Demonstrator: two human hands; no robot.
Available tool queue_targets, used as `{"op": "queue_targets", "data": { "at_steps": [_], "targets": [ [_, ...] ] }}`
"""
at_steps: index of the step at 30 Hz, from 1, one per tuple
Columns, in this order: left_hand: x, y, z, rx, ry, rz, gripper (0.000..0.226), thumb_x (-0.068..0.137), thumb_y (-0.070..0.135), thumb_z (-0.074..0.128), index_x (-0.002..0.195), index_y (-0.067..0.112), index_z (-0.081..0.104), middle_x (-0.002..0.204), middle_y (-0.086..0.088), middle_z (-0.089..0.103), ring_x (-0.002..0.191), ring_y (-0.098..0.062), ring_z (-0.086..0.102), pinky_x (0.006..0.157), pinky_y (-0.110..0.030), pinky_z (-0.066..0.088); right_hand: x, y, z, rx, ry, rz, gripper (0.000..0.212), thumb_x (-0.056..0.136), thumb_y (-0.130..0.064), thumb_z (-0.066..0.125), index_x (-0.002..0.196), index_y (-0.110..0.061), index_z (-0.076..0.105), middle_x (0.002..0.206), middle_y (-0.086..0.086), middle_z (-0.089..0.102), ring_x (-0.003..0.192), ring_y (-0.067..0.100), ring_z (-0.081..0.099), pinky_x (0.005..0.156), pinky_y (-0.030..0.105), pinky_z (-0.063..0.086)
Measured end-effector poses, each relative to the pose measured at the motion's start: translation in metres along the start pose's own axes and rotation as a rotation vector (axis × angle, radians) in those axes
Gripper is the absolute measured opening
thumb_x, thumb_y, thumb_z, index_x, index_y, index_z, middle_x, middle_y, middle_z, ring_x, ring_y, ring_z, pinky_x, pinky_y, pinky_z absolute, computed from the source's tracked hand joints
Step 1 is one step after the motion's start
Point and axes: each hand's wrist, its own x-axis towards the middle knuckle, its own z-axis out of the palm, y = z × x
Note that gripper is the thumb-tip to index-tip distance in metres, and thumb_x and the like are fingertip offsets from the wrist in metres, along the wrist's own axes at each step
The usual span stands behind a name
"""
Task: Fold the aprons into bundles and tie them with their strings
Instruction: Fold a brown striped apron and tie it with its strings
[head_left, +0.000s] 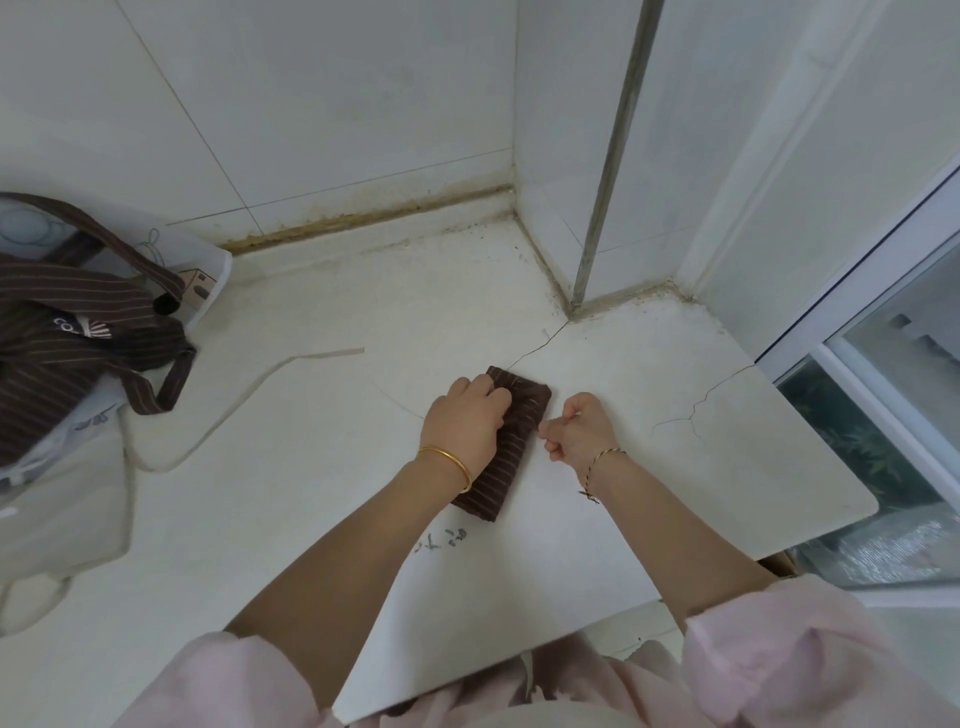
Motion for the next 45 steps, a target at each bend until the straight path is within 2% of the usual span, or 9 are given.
{"op": "queue_targets", "data": {
  "at_steps": [13, 17, 19, 24, 29, 34, 37, 43, 45],
  "targets": [
    [-0.001, -0.009, 0.014, 0.039, -0.135, -0.029, 0.02, 0.097, 0.012, 0.039, 0.111, 0.016, 0.052, 0.108, -0.004, 0.053, 0.1, -0.024, 0.045, 0.071, -0.029, 0.033, 0.009, 0.009, 0.001, -0.286, 0.075, -0.139, 0.035, 0.082, 0.012, 0.041, 0.071, -0.02, 0.03, 0.069, 0.002, 0.034, 0.058, 0.016, 0.028, 0.05, 0.021, 0.033],
    [0.007, -0.019, 0.01, -0.145, -0.218, -0.075, 0.014, 0.095, 0.021, 0.048, 0.1, 0.014, 0.059, 0.106, -0.005, 0.055, 0.101, -0.023, 0.049, 0.084, -0.031, 0.041, 0.005, -0.001, 0.002, -0.095, 0.002, 0.025, 0.007, 0.094, -0.006, 0.049, 0.093, -0.01, 0.043, 0.076, 0.01, 0.049, 0.043, 0.017, 0.042, 0.039, 0.02, 0.039],
    [0.008, -0.022, 0.007, -0.201, -0.247, -0.081, 0.013, 0.093, 0.024, 0.053, 0.098, 0.015, 0.06, 0.105, -0.004, 0.055, 0.1, -0.022, 0.049, 0.084, -0.03, 0.042, 0.01, -0.009, 0.004, -0.025, -0.06, 0.133, 0.018, 0.095, -0.021, 0.053, 0.099, -0.005, 0.046, 0.077, 0.012, 0.052, 0.033, 0.014, 0.044, 0.034, 0.018, 0.037],
    [0.011, -0.019, 0.003, -0.244, -0.319, -0.109, 0.016, 0.088, 0.035, 0.057, 0.088, 0.019, 0.057, 0.096, -0.001, 0.049, 0.095, -0.022, 0.051, 0.081, -0.032, 0.044, 0.015, -0.016, 0.016, -0.108, -0.044, 0.295, 0.025, 0.091, -0.029, 0.054, 0.078, -0.008, 0.05, 0.06, 0.009, 0.052, 0.031, 0.013, 0.034, 0.034, 0.011, 0.023],
    [0.02, -0.001, -0.013, -0.223, -0.291, -0.129, 0.048, 0.07, 0.057, 0.068, 0.088, 0.019, 0.046, 0.091, 0.001, 0.044, 0.086, -0.018, 0.045, 0.069, -0.029, 0.038, 0.005, -0.03, 0.007, 0.083, 0.035, 0.199, 0.027, 0.085, -0.02, 0.057, 0.063, -0.012, 0.044, 0.057, 0.003, 0.038, 0.043, 0.014, 0.03, 0.033, 0.012, 0.02],
    [0.051, 0.057, -0.045, -0.3, -0.168, -0.049, 0.048, 0.078, 0.037, 0.068, 0.107, 0.01, 0.042, 0.1, -0.005, 0.044, 0.09, -0.024, 0.05, 0.073, -0.031, 0.044, -0.022, -0.075, -0.047, 0.055, 0.121, -0.04, 0.031, 0.086, -0.018, 0.06, 0.058, -0.014, 0.049, 0.055, -0.003, 0.045, 0.043, 0.007, 0.039, 0.033, 0.012, 0.025],
    [0.082, 0.097, -0.068, -0.44, -0.11, -0.019, 0.027, 0.082, 0.02, 0.062, 0.094, 0.011, 0.04, 0.09, -0.007, 0.052, 0.084, -0.026, 0.055, 0.065, -0.03, 0.042, -0.031, -0.105, -0.094, 0.033, 0.108, -0.173, 0.025, 0.09, -0.027, 0.06, 0.067, -0.016, 0.056, 0.068, 0.0, 0.058, 0.042, -0.004, 0.048, 0.038, 0.006, 0.031],
    [0.151, 0.196, -0.124, -0.937, -0.152, -0.053, 0.037, 0.082, 0.015, 0.064, 0.113, 0.001, 0.05, 0.092, -0.004, 0.057, 0.095, -0.026, 0.062, 0.086, -0.04, 0.053, -0.034, -0.151, -0.214, -0.005, 0.263, -0.351, 0.042, 0.091, -0.041, 0.055, 0.126, -0.02, 0.044, 0.12, 0.002, 0.051, 0.101, 0.013, 0.051, 0.089, 0.031, 0.047],
    [0.169, 0.229, -0.145, -1.07, -0.188, 0.011, 0.043, 0.08, 0.012, 0.066, 0.118, -0.002, 0.049, 0.098, -0.01, 0.059, 0.102, -0.03, 0.063, 0.09, -0.045, 0.053, -0.04, -0.169, -0.247, 0.028, 0.222, -0.433, 0.053, 0.092, -0.039, 0.055, 0.137, -0.023, 0.032, 0.117, 0.002, 0.055, 0.093, 0.007, 0.058, 0.078, 0.023, 0.049]
  ]
}}
